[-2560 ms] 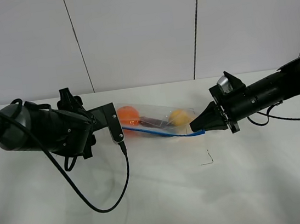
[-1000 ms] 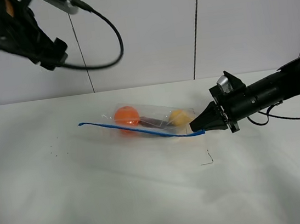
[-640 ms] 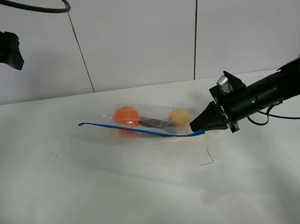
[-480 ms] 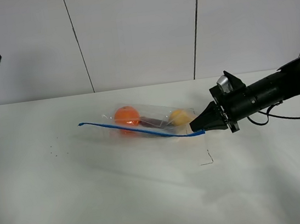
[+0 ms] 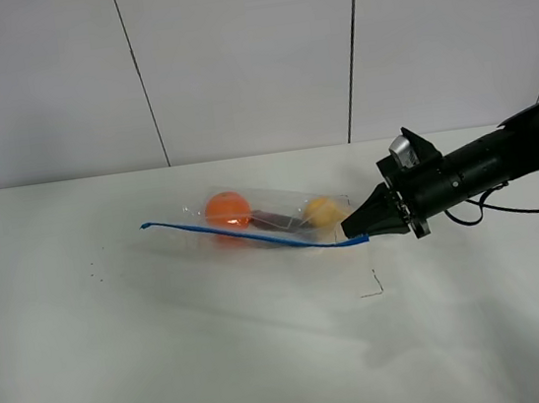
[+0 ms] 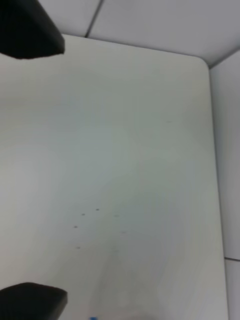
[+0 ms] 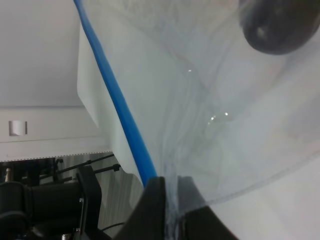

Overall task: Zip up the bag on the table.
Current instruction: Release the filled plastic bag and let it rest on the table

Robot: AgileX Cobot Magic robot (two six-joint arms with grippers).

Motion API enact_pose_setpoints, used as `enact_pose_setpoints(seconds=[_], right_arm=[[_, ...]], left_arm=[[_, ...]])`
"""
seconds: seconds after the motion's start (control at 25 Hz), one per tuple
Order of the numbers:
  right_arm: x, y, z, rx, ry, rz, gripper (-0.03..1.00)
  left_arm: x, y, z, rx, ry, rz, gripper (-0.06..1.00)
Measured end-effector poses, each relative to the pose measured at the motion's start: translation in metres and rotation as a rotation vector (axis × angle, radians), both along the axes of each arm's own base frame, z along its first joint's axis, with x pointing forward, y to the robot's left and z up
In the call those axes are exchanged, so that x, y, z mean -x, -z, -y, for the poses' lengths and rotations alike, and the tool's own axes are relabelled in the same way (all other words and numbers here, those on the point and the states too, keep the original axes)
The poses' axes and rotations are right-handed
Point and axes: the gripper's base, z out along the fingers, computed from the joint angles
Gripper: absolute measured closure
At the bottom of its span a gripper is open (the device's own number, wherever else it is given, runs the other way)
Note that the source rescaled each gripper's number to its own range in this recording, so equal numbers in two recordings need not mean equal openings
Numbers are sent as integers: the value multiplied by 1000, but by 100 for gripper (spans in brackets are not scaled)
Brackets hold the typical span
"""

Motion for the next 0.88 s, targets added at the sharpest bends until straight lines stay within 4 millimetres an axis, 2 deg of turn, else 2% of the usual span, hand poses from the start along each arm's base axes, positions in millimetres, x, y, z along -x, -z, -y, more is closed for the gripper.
enact_pose_setpoints(seconds=[0.2,0.56,0.88], right_arm=[[0,0,0,0,-1,2,97],[0,0,0,1,-3,4,97],[0,0,0,3,-5,4,97]], left_arm=[[44,12,-1,23,-8,114,-6],[100,66,-3,101,-86,77,-6],[164,101,-2,104,-47,198,-6]])
